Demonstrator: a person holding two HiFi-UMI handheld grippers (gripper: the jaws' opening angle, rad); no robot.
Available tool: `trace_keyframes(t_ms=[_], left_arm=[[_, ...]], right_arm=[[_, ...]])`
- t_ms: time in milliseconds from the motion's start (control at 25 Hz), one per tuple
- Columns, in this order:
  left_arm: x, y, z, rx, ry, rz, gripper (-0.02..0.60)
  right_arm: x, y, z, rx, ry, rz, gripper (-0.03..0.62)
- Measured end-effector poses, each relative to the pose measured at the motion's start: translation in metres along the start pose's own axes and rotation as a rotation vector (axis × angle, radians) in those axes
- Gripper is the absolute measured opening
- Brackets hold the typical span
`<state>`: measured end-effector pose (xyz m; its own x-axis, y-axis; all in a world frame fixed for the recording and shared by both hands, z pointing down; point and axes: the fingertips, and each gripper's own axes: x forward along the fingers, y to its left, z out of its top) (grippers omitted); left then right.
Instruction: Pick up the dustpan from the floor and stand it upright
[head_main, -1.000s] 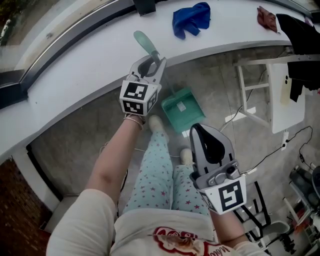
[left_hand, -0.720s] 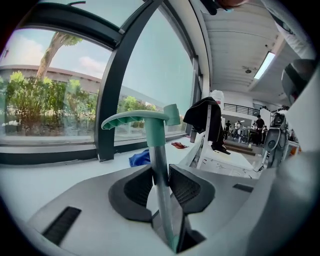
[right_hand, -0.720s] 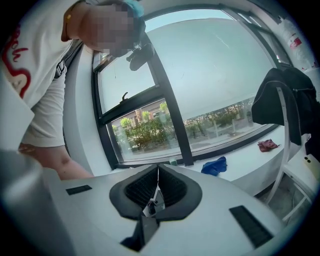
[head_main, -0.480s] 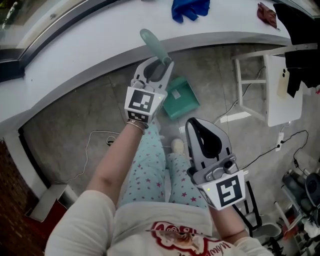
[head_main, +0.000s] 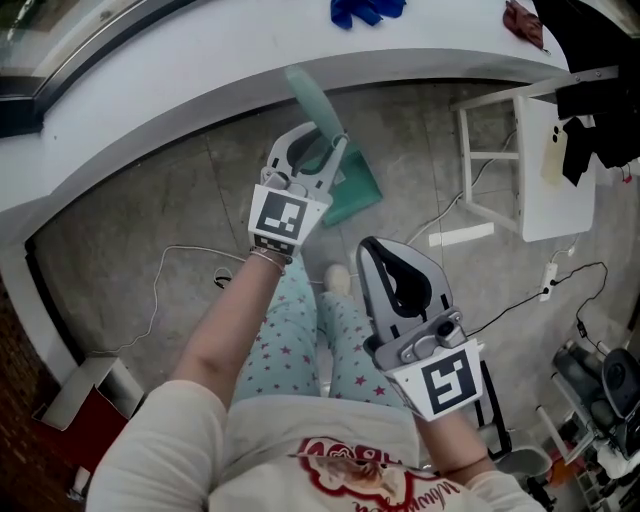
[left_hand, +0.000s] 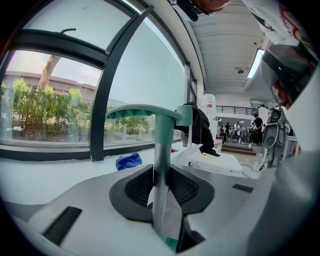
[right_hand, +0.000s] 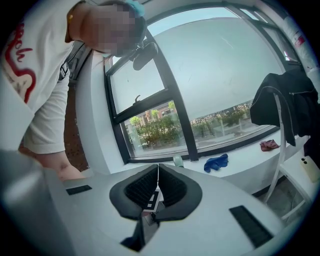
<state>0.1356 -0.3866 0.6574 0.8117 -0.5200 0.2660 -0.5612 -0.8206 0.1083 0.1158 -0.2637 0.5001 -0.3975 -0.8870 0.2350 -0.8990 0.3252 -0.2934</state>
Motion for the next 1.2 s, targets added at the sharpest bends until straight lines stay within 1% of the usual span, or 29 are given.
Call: trace_keyframes(t_ms=[240, 400, 520, 600, 640, 680, 800, 880, 960, 1040, 1080, 1200], left_arm=[[-0.005, -0.023, -0.004, 0.021, 0.024, -0.033, 0.103], [-0.012, -0.025, -0.006, 0.017, 0.031, -0.019, 0.103], [-0.017, -0.022, -0.005, 0.029, 0.033, -0.007, 0.103], [-0.023, -0.022, -0.004, 0.023, 0.022, -0.004, 0.104], [-0.027, -0.022, -0.003, 0.009, 0.010, -0.002, 0.117], [-0.031, -0.022, -0.001, -0.005, -0.006, 0.004, 0.143], [-0.050, -0.017, 0.002, -0.018, -0.033, 0.055, 0.183], [-0.068, -0.012, 0.004, -0.037, -0.043, 0.113, 0.184], [-0.100, -0.014, 0.009, -0.079, -0.051, 0.186, 0.184], [-0.143, -0.024, 0.024, -0.115, -0.067, 0.252, 0.184], [-0.166, -0.033, 0.036, -0.123, -0.080, 0.275, 0.176], [-0.221, -0.067, 0.080, -0.121, -0.121, 0.299, 0.101]], right_arm=[[-0.006, 0.001, 0.003, -0.005, -0.023, 0.001, 0.025], [-0.009, 0.007, 0.006, -0.032, -0.052, 0.023, 0.025], [-0.013, 0.013, 0.007, -0.043, -0.046, 0.037, 0.025], [-0.017, 0.017, 0.008, -0.048, -0.049, 0.047, 0.025], [-0.019, 0.019, 0.009, -0.050, -0.055, 0.050, 0.025], [-0.022, 0.021, 0.009, -0.052, -0.061, 0.052, 0.025], [-0.030, 0.024, 0.006, -0.056, -0.072, 0.060, 0.025], [-0.036, 0.029, 0.007, -0.071, -0.075, 0.076, 0.025], [-0.045, 0.040, 0.016, -0.094, -0.091, 0.107, 0.025], [-0.056, 0.054, 0.034, -0.109, -0.124, 0.139, 0.025], [-0.062, 0.060, 0.042, -0.111, -0.135, 0.149, 0.025], [-0.074, 0.069, 0.059, -0.108, -0.139, 0.176, 0.025]])
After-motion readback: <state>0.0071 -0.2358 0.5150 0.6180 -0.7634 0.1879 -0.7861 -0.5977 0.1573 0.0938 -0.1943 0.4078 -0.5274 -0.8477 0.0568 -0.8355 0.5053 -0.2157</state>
